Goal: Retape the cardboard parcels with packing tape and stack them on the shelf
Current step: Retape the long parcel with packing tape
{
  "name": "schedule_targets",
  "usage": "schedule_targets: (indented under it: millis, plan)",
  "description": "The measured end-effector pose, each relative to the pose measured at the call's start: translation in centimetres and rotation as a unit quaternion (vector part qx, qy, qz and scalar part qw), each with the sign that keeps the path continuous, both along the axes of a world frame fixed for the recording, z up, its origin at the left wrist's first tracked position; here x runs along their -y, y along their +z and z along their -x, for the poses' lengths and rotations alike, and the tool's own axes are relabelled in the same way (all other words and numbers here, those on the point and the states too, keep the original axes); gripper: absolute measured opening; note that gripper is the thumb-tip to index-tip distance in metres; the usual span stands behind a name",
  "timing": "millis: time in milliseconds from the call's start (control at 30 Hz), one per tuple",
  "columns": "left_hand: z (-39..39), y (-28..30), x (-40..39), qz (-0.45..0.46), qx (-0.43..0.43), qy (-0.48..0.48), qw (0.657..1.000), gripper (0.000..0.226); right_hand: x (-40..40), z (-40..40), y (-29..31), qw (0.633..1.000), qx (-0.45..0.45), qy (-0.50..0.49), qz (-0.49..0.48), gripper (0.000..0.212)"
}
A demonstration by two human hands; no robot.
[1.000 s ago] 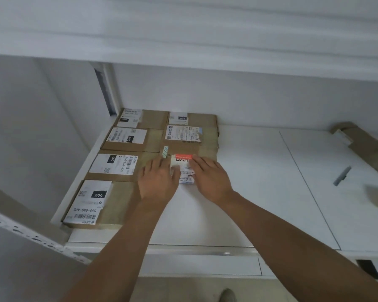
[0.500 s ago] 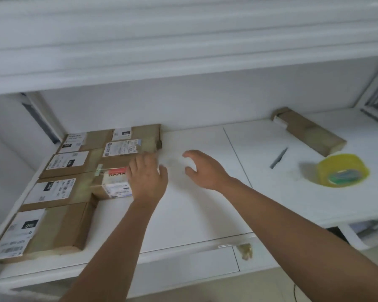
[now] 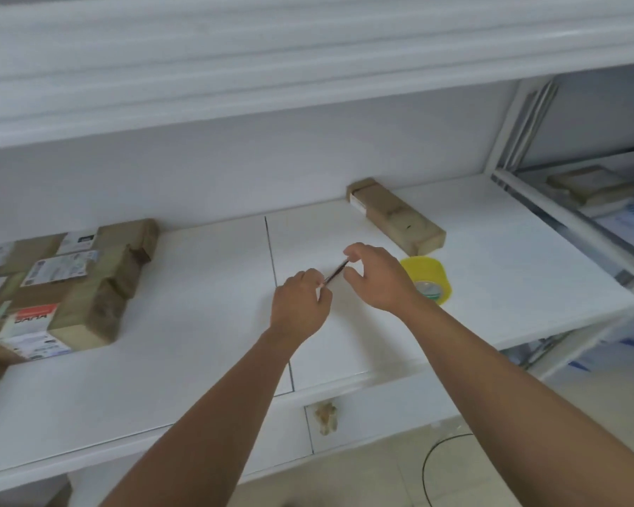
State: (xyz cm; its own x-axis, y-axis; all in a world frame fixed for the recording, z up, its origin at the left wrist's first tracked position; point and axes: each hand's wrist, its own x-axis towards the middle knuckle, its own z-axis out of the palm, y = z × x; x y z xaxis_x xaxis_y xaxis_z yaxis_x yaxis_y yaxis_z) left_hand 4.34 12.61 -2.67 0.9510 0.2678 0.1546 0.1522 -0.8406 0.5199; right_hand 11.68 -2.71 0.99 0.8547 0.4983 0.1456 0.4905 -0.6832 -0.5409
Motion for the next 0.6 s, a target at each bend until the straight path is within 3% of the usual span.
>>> schedule_targets:
  millis: [233, 433, 600]
  plan:
    - [-5.6, -1.9, 0.7, 0.053, -0.035, -0.004, 0.998, 0.026, 1.7, -5.4, 0.6, 0.997, 0.012, -0.04, 0.061, 0.039]
    - [-9.2, -4.4, 0.6, -0.029, -0.133, 0.022, 0.99, 0.03, 4.7, -11.7, 1.1, 0.977, -0.01, -0.122, 0.177, 0.041]
    - [-9.7, -5.6, 0.8, -0.025, -0.148, 0.091, 0.984, 0.024, 6.7, -16.4, -1.0, 0.96, -0.116, -0.17, 0.19, 0.069]
